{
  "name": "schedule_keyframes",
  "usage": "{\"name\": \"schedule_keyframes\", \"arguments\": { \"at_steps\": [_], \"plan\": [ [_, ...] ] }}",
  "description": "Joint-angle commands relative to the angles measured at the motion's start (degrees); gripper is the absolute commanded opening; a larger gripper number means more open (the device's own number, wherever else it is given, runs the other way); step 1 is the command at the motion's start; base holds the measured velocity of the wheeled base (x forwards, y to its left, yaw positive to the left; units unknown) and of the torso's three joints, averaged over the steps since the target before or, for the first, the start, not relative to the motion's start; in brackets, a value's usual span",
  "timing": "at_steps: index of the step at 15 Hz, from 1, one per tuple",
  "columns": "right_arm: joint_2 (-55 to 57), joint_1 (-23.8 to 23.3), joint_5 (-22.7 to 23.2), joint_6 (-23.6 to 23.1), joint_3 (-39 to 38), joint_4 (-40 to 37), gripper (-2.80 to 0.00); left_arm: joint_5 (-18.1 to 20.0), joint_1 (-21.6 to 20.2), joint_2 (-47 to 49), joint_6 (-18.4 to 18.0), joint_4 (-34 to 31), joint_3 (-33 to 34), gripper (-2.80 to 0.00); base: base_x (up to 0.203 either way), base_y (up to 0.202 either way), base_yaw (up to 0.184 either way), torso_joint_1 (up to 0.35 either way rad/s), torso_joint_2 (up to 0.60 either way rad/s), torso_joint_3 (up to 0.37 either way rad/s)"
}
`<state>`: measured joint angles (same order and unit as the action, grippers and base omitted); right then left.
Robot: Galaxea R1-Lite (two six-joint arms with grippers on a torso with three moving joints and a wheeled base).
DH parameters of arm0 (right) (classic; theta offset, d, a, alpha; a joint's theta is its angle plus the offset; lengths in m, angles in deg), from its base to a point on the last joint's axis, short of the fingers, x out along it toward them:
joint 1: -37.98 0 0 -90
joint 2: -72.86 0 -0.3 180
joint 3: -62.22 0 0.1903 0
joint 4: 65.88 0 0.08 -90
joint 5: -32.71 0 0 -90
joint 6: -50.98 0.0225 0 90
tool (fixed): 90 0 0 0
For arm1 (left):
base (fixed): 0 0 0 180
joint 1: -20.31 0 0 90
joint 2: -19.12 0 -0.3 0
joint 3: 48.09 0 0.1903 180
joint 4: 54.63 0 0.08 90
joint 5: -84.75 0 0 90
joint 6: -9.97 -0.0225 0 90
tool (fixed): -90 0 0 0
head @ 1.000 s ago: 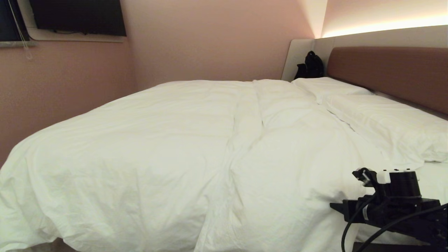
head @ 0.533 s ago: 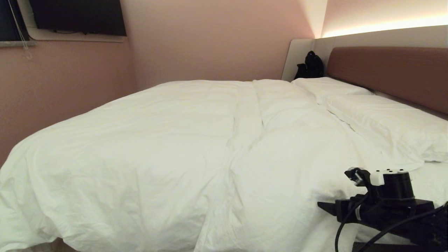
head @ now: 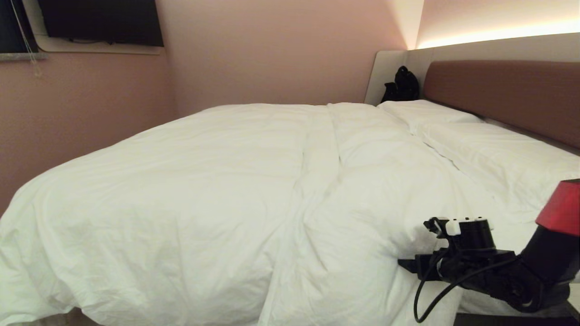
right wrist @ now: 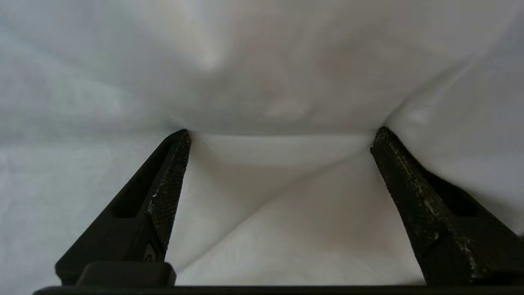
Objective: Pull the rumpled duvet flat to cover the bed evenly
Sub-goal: Flatten the corners of the folded blanket
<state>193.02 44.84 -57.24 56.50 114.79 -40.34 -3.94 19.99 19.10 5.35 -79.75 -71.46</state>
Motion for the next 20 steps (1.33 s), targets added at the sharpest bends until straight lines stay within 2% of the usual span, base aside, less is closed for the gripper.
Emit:
{"name": "schedule_keyframes", "arguments": {
  "at_steps": [1,12,13,20],
  "plan": [
    [5.1,0.0,-1.3,-0.1,3.3,0.1,0.00,0.0,0.0,0.0,0.0,0.0,0.0,-2.80,0.000,0.000,0.000,0.000,0.00,0.000],
    [13.7,-0.6,-4.0,-4.0,9.1,0.2,0.00,0.0,0.0,0.0,0.0,0.0,0.0,-2.80,0.000,0.000,0.000,0.000,0.00,0.000],
    [14.0,-0.8,-4.0,-5.7,9.1,0.2,-2.80,0.0,0.0,0.0,0.0,0.0,0.0,-2.80,0.000,0.000,0.000,0.000,0.00,0.000],
    [13.1,-1.0,-4.1,-5.9,8.6,0.2,-2.80,0.0,0.0,0.0,0.0,0.0,0.0,-2.80,0.000,0.000,0.000,0.000,0.00,0.000]
  ]
}}
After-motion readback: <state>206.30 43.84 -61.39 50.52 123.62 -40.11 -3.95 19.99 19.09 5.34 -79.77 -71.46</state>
